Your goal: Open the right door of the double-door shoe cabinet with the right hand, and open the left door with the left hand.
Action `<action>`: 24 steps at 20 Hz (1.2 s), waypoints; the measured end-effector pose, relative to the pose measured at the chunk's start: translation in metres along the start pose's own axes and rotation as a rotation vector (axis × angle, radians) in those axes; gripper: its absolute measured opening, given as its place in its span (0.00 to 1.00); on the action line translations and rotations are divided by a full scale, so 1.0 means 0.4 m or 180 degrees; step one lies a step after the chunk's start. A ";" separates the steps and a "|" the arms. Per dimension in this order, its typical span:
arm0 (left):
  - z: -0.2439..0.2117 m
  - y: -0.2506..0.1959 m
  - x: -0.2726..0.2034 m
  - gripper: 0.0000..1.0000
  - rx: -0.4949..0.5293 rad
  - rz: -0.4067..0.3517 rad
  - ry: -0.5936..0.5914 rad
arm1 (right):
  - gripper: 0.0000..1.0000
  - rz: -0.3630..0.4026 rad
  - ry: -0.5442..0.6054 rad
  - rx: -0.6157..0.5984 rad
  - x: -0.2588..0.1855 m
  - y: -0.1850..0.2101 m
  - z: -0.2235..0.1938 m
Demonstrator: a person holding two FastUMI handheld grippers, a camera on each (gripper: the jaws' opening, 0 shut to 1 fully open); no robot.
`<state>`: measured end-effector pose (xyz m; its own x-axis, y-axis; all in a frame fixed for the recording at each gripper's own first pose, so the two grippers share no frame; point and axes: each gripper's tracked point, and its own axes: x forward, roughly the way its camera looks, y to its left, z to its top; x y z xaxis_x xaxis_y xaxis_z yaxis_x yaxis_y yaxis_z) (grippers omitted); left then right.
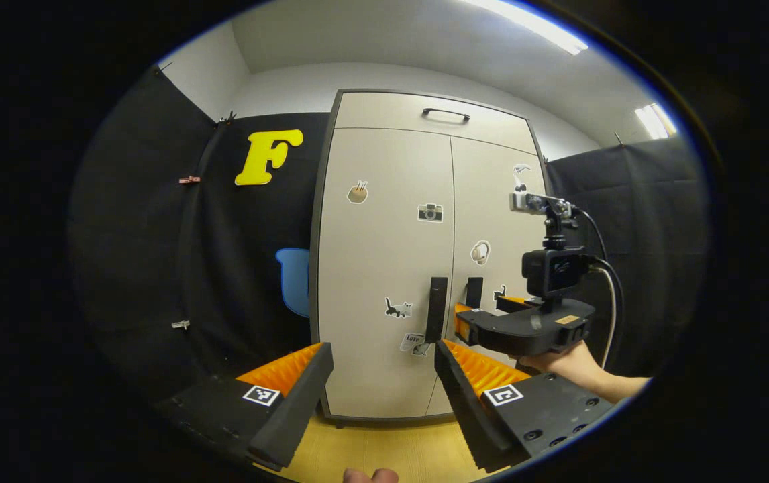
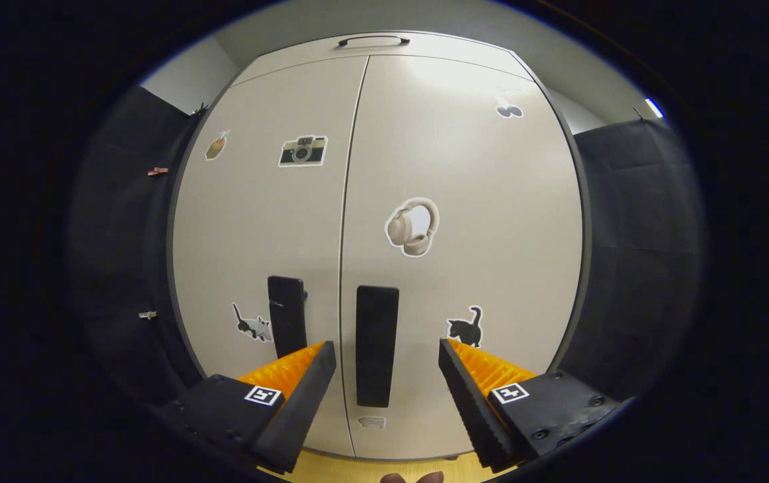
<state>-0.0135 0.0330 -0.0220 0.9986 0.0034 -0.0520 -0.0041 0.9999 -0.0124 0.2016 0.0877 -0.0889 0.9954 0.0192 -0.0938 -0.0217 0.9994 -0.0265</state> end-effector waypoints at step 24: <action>-0.021 0.028 -0.075 0.95 -0.0086 0.0155 0.0036 | 0.16 0.0079 0.0102 0.0255 0.037 0.018 -0.027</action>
<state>-0.0438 0.0439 -0.0291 0.9966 0.0519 -0.0645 -0.0543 0.9979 -0.0365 0.2151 0.0947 -0.1010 0.9911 0.0445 -0.1252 -0.0377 0.9977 0.0558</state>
